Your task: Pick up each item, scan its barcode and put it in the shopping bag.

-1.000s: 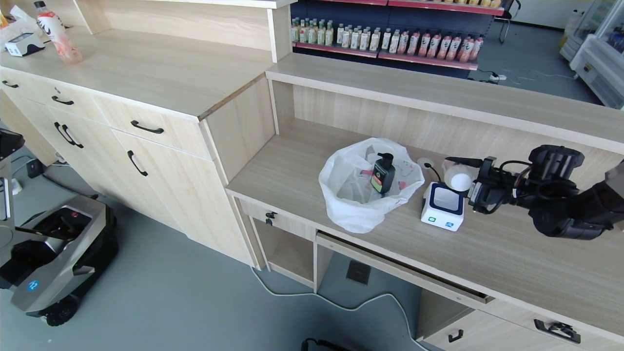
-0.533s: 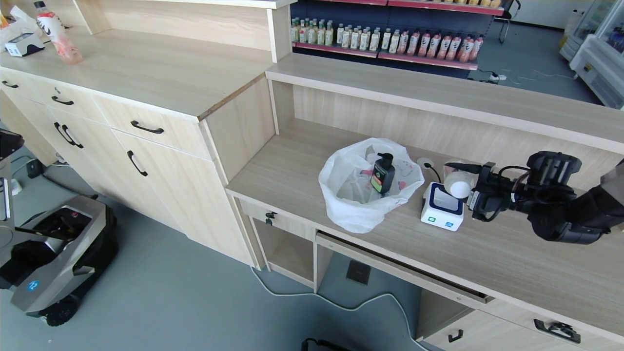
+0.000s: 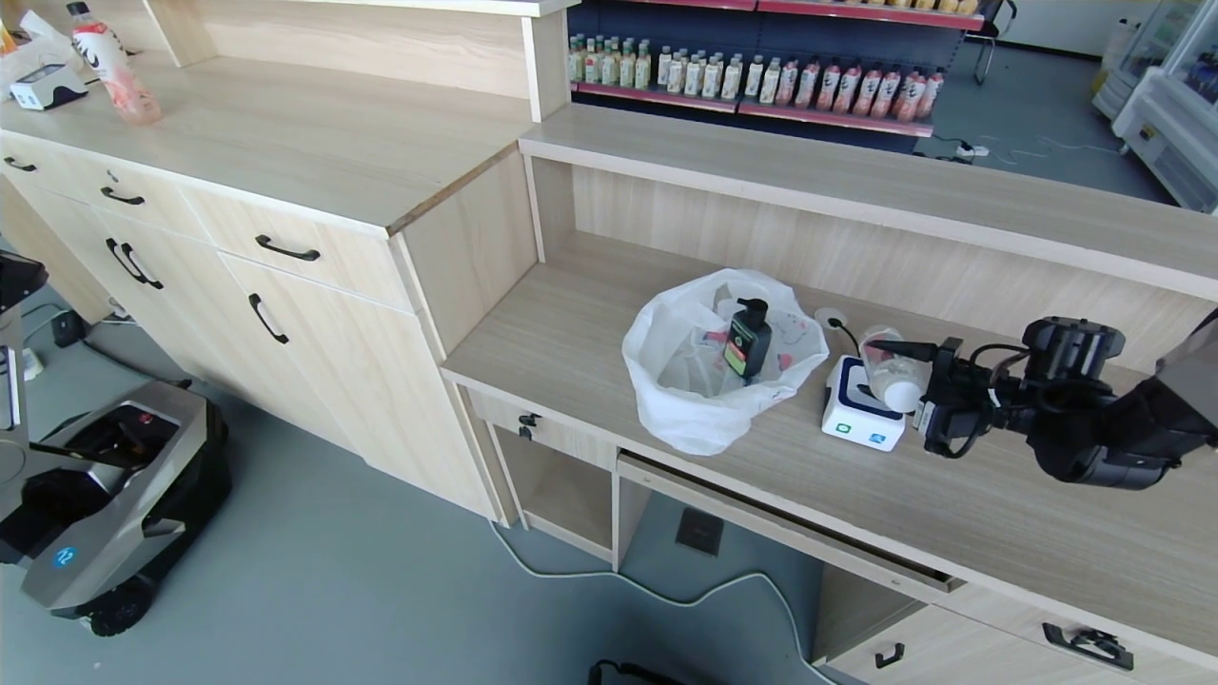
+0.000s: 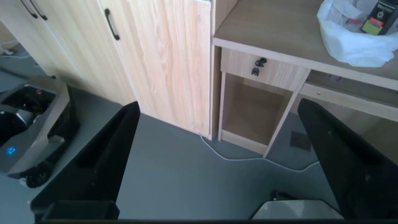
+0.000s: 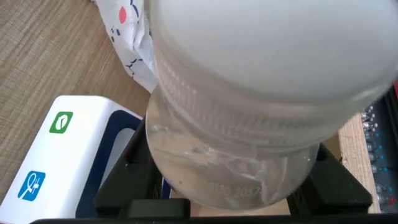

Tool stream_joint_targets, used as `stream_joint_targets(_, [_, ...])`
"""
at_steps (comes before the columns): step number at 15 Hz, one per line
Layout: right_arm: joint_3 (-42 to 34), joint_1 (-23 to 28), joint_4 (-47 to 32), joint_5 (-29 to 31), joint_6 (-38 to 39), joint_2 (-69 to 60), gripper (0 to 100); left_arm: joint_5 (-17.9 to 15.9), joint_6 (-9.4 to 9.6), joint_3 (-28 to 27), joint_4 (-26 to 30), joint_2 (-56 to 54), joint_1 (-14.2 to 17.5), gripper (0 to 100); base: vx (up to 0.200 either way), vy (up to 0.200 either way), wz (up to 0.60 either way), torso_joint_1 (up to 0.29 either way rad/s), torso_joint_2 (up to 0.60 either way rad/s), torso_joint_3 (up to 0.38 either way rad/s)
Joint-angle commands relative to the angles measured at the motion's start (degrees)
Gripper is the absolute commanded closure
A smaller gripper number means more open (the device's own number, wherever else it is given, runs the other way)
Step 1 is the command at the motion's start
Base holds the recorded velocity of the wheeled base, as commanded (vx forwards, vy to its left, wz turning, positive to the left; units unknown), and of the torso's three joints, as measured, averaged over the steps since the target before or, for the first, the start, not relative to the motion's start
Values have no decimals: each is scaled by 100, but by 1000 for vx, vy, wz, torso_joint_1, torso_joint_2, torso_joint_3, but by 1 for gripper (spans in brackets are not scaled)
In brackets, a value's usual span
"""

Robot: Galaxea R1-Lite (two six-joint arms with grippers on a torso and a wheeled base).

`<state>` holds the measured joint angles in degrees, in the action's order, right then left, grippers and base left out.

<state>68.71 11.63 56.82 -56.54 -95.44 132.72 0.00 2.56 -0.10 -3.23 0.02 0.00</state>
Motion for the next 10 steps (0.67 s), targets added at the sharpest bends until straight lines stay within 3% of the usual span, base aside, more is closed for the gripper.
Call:
stream_joint_targets(1, [-6, -20, -4, -6, -1, 26, 100, 0, -1, 1, -2, -2, 0, 0, 0, 0, 0, 0, 0, 0])
stream_joint_targets(10, [-85, -91, 4, -129, -300, 61, 100, 0, -1, 1, -2, -2, 0, 0, 0, 0, 0, 0, 0, 0])
